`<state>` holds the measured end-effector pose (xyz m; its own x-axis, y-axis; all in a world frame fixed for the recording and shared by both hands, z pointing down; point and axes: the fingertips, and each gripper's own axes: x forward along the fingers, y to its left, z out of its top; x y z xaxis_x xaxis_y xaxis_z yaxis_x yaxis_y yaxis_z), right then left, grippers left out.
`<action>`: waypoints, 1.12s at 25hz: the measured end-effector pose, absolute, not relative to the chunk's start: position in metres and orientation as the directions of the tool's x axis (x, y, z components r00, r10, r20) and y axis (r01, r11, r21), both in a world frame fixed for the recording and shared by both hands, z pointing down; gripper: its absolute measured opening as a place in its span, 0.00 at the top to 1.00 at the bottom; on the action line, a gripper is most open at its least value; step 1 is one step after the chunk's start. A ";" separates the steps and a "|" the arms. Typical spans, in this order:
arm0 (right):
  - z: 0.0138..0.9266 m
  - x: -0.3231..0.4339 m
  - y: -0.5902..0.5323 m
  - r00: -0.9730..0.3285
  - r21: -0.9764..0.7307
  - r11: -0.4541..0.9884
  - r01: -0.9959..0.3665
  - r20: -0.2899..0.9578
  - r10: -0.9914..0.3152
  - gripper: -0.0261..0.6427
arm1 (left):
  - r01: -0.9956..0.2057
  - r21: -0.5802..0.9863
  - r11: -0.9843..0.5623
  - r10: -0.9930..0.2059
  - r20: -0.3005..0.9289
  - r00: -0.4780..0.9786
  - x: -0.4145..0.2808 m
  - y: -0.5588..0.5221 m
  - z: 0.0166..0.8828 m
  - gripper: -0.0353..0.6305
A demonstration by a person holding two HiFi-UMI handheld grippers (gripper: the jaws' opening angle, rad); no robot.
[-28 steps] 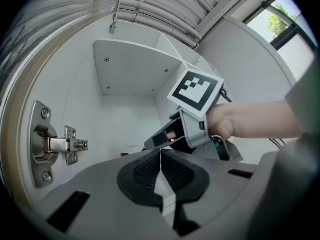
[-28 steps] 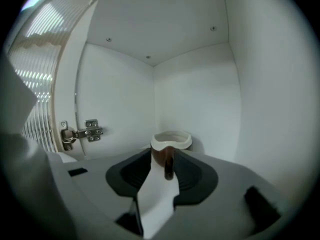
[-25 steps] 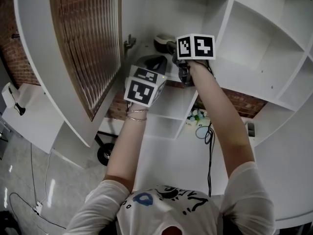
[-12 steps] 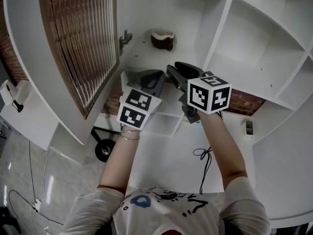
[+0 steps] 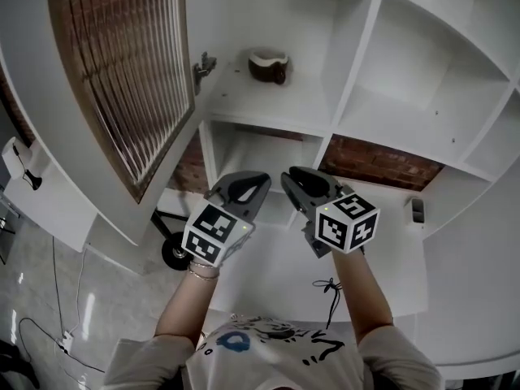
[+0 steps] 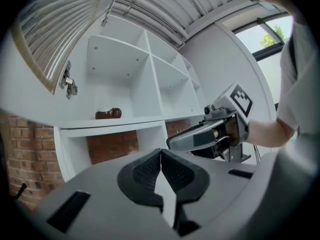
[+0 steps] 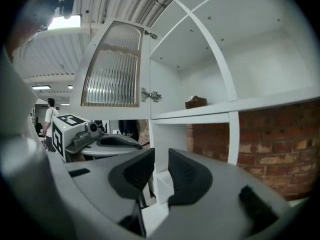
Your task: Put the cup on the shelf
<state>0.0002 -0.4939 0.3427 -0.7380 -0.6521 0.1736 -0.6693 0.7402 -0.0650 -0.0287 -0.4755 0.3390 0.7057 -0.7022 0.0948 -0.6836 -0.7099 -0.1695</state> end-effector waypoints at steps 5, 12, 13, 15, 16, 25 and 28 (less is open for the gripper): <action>0.367 0.001 -0.465 -0.791 -0.112 0.783 -0.612 0.117 -0.601 0.83 | -0.675 -0.153 -0.722 -0.690 0.095 0.717 -0.032 -0.454 0.367 0.92; 0.400 -0.003 -0.423 -0.839 -0.104 0.832 -0.544 0.081 -0.539 0.85 | -0.667 -0.097 -0.739 -0.673 0.128 0.728 -0.035 -0.423 0.418 0.92; 0.406 -0.004 -0.417 -0.846 -0.103 0.840 -0.533 0.085 -0.526 0.85 | -0.660 -0.086 -0.746 -0.665 0.129 0.735 -0.035 -0.418 0.424 0.92; 0.416 -0.007 -0.405 -0.861 -0.114 0.854 -0.508 0.089 -0.501 0.87 | -0.646 -0.077 -0.759 -0.650 0.133 0.748 -0.034 -0.408 0.432 0.92; 0.421 -0.007 -0.399 -0.867 -0.121 0.859 -0.498 0.089 -0.490 0.88 | -0.639 -0.074 -0.766 -0.642 0.134 0.755 -0.033 -0.404 0.436 0.92; 0.458 -0.001 -0.359 -0.876 -0.116 0.877 -0.467 0.195 -0.441 0.92 | -0.560 -0.094 -0.823 -0.568 0.161 0.807 -0.033 -0.372 0.458 0.92; 0.466 0.001 -0.348 -0.876 -0.091 0.886 -0.455 0.223 -0.427 0.92 | -0.530 -0.104 -0.842 -0.540 0.159 0.826 -0.031 -0.363 0.460 0.92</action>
